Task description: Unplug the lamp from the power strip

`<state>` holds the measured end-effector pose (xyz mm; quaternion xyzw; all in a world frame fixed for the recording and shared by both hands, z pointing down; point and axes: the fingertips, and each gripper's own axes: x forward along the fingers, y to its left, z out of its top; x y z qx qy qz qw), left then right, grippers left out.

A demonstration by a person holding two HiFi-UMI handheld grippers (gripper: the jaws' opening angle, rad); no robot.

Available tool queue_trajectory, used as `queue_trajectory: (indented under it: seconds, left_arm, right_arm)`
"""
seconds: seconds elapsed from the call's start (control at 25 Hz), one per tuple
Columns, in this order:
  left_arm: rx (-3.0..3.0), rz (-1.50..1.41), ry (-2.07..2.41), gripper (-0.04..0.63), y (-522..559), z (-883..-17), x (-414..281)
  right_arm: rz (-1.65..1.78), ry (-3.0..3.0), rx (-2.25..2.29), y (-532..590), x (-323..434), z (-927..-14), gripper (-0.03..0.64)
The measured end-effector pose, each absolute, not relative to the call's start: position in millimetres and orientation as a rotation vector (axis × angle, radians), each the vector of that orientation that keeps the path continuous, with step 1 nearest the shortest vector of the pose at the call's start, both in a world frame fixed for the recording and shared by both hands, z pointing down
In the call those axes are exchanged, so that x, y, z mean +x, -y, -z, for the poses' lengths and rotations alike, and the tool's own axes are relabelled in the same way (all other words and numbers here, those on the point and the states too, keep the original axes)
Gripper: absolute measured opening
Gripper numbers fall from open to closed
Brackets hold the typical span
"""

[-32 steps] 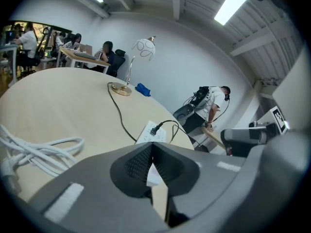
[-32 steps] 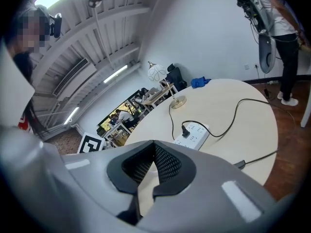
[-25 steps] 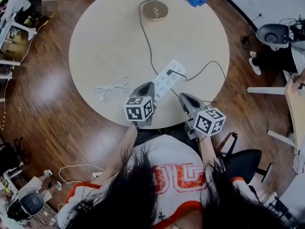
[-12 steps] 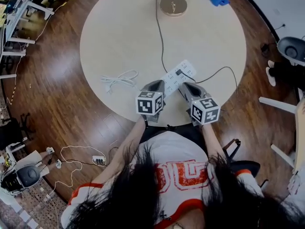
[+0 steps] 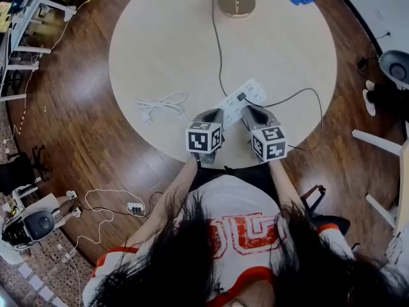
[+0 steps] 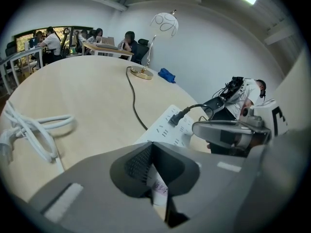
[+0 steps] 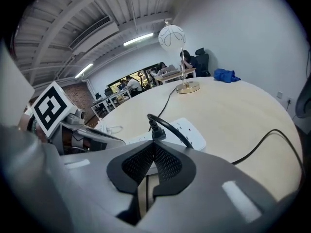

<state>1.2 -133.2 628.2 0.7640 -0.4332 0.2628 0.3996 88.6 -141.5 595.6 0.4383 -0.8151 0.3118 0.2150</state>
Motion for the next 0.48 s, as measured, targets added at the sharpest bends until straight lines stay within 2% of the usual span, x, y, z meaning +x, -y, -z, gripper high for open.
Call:
queue_trajectory:
  seconds: [0.12,0.2,0.28,0.48]
  left_arm:
    - [1.935,-0.672,1.097,0.000,133,-628,1]
    - [1.942,-0.670,1.096,0.000,134,-628,1]
    - [1.941,-0.654,1.092,0.000,134,-628,1]
    - [1.951,-0.645,1.075,0.000,134,-628,3]
  right_arm:
    - [-0.792,2.249,1.227,146,85,-598,0.005]
    - [-0.745,2.251,1.220,149,83,-598,0.081]
    - [-0.686,2.244,1.212,152,80,-599,0.112]
    - [-0.470,2.203,1.159,162,74,-605,0.137]
